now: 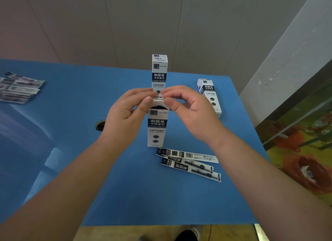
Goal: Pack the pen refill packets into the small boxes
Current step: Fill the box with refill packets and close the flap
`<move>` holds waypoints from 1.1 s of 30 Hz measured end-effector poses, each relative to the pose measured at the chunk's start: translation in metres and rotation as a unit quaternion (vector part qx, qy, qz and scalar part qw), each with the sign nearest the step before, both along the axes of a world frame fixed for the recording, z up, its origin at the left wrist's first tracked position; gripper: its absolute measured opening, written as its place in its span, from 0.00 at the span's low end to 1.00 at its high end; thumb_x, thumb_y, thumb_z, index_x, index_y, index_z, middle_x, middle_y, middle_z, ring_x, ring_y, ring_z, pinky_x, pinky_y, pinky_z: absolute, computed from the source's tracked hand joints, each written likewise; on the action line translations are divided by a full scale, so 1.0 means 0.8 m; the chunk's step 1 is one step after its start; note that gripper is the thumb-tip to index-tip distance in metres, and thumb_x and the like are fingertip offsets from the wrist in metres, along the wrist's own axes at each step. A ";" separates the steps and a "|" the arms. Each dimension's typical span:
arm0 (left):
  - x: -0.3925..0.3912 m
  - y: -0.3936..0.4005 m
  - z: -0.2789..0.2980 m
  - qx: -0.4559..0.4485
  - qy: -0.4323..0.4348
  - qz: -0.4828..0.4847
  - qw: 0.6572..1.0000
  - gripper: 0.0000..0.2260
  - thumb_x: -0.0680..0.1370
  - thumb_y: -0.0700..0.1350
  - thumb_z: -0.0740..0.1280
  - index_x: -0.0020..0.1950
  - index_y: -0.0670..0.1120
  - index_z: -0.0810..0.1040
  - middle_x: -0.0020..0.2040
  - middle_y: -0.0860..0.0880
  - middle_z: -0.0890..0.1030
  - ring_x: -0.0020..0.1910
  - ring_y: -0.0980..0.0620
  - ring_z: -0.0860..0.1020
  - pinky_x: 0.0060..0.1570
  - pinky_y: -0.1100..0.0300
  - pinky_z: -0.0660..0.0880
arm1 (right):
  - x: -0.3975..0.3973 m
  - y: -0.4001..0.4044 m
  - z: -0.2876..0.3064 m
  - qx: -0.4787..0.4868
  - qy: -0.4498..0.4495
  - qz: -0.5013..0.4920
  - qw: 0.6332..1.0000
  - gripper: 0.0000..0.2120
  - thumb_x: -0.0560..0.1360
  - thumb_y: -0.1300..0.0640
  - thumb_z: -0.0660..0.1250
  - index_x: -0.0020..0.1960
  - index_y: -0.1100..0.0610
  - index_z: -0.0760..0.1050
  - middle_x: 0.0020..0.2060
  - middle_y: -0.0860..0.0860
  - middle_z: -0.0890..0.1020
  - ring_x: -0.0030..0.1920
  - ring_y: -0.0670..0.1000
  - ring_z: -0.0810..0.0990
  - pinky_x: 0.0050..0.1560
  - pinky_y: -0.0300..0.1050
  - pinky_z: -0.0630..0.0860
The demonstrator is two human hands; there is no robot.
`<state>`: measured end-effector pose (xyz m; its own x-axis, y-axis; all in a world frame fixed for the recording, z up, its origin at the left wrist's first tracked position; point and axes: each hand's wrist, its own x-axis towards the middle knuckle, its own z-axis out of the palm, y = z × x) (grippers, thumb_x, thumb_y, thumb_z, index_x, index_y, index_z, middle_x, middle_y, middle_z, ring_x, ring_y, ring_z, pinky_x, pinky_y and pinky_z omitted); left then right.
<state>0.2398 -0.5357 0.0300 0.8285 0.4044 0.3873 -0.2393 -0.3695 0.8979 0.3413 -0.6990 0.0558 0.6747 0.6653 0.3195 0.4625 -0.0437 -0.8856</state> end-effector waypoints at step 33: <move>-0.006 -0.004 0.008 -0.004 -0.023 -0.010 1.000 0.12 0.81 0.38 0.67 0.49 0.57 0.81 0.59 0.55 0.81 0.58 0.57 0.81 0.51 0.67 0.77 | -0.008 -0.003 -0.015 0.048 0.020 -0.010 0.999 0.11 0.75 0.62 0.74 0.55 0.53 0.78 0.58 0.49 0.82 0.60 0.46 0.82 0.57 0.43 0.80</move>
<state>0.2349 -0.5389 0.0362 0.8180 0.3908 0.4221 -0.2881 -0.3569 0.8886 0.3351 -0.7014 0.0441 0.7005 0.6199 0.3535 0.4270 0.0328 -0.9036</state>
